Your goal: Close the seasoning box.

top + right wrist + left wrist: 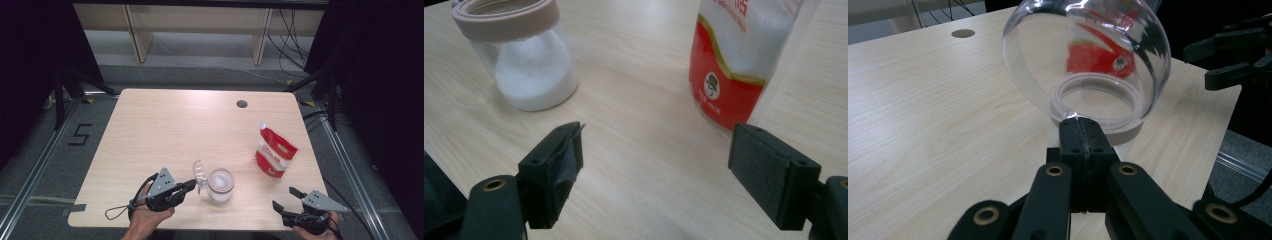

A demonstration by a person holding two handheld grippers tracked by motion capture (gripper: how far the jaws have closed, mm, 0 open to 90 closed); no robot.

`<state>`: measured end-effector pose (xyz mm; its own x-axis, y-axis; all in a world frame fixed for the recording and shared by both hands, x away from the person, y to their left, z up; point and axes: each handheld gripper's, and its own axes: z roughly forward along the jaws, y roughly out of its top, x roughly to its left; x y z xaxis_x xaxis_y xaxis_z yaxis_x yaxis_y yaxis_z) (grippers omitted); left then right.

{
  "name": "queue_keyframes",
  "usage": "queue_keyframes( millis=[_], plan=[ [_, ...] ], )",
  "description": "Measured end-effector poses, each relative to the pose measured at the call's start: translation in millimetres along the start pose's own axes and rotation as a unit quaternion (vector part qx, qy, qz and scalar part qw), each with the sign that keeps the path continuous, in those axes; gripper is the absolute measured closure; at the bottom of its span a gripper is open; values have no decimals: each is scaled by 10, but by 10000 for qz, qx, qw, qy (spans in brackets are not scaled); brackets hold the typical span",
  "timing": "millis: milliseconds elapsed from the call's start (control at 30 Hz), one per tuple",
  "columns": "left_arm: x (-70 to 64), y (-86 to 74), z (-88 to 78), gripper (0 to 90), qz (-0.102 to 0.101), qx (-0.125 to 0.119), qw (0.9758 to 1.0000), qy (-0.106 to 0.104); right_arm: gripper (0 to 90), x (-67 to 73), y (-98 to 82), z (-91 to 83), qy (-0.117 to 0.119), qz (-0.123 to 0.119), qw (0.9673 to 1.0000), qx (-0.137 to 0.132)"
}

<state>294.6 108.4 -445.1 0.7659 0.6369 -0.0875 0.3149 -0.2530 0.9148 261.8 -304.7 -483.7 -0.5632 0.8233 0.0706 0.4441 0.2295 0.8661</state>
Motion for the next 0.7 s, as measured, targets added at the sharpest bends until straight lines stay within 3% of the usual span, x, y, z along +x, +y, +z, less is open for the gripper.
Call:
queue_keyframes(
  millis=[200,333,467,567,633,700],
  plan=[
    [-3,33,29,893,37,-23,10000,-44,230,2,0,-3,25,39,10000,0],
    [-22,41,47,893,-63,-57,10000,-52,230,-17,4,2,38,-80,10000,-25],
    [-3,61,43,893,65,0,10000,-15,230,-24,1,9,3,-125,9999,-39],
    [7,64,57,893,74,7,10000,-24,230,6,-1,2,35,50,10000,4],
    [-2,64,63,893,48,21,10000,-10,230,-21,0,17,-25,-131,9999,-20],
    [-9,63,69,892,-9,22,10000,-13,230,9,1,4,34,37,10000,2]
  ],
)
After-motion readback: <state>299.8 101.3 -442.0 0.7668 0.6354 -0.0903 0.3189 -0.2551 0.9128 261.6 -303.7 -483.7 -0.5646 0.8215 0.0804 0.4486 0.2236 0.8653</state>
